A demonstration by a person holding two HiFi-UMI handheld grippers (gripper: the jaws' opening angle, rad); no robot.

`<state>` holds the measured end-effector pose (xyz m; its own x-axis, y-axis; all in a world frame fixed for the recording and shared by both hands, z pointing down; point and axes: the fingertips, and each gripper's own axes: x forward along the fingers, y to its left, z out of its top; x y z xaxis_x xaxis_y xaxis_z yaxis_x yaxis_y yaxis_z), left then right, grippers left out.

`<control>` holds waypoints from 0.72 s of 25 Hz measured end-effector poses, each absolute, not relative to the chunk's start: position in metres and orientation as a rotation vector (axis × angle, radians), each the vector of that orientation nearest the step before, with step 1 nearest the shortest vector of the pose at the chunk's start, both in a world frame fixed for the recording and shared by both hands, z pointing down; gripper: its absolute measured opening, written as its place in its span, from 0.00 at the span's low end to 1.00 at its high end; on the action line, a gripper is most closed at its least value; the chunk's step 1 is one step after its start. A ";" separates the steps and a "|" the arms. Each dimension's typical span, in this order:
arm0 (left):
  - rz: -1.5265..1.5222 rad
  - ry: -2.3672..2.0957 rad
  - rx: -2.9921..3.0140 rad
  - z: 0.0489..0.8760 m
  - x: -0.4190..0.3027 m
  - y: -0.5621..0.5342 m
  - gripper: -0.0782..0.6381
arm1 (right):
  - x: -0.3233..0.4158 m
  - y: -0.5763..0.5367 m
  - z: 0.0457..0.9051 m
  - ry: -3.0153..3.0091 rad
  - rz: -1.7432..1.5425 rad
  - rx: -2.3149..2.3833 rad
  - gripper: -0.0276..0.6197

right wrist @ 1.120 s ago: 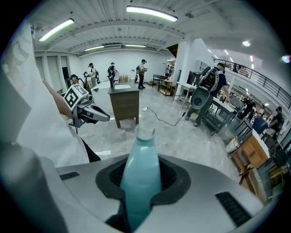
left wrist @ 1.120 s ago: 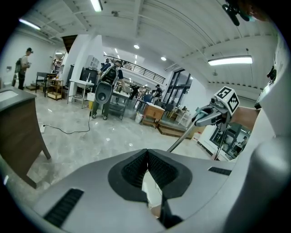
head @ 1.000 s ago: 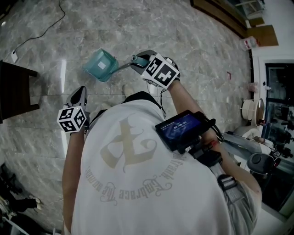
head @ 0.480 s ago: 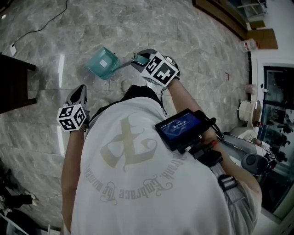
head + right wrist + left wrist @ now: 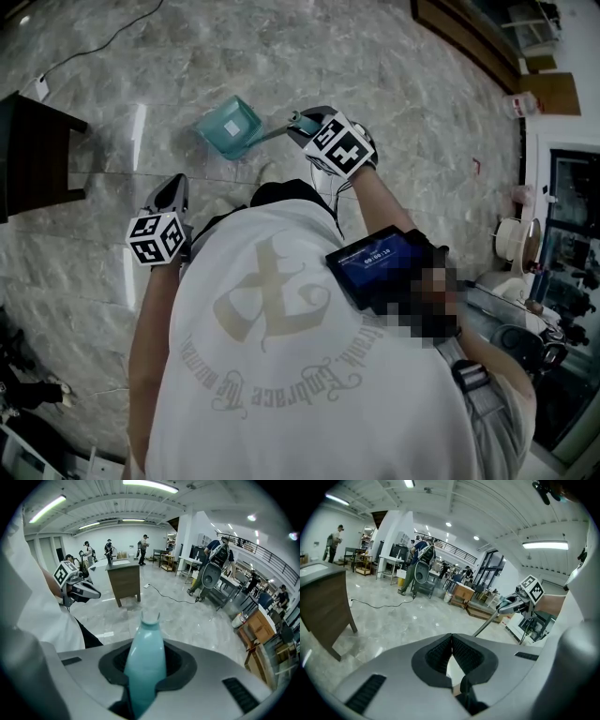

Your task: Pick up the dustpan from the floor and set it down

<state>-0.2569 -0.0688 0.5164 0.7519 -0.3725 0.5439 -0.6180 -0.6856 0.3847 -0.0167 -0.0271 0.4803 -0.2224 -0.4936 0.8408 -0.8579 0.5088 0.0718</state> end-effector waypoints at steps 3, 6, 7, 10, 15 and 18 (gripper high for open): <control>0.600 -0.740 2.381 0.518 -0.255 -0.069 0.13 | -0.006 -0.024 0.489 -1.855 0.552 1.140 0.19; 0.628 -0.732 2.370 0.520 -0.246 -0.075 0.13 | 0.011 -0.026 0.500 -1.834 0.605 1.166 0.19; 0.637 -0.728 2.368 0.521 -0.244 -0.076 0.13 | 0.014 -0.025 0.504 -1.827 0.620 1.177 0.19; 0.642 -0.722 2.363 0.530 -0.248 -0.070 0.13 | 0.015 -0.013 0.518 -1.803 0.637 1.208 0.19; 0.677 -0.699 2.340 0.534 -0.218 -0.075 0.13 | 0.045 -0.006 0.548 -1.758 0.703 1.230 0.19; 0.718 -0.690 2.326 0.531 -0.188 -0.092 0.13 | 0.078 -0.013 0.562 -1.738 0.761 1.237 0.19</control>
<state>-0.1877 -0.0919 0.5307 0.7182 -0.2934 0.6310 -0.6192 -0.6833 0.3870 0.0782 -0.0126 0.5616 -0.1509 -0.4291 0.8906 -0.9455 0.3255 -0.0034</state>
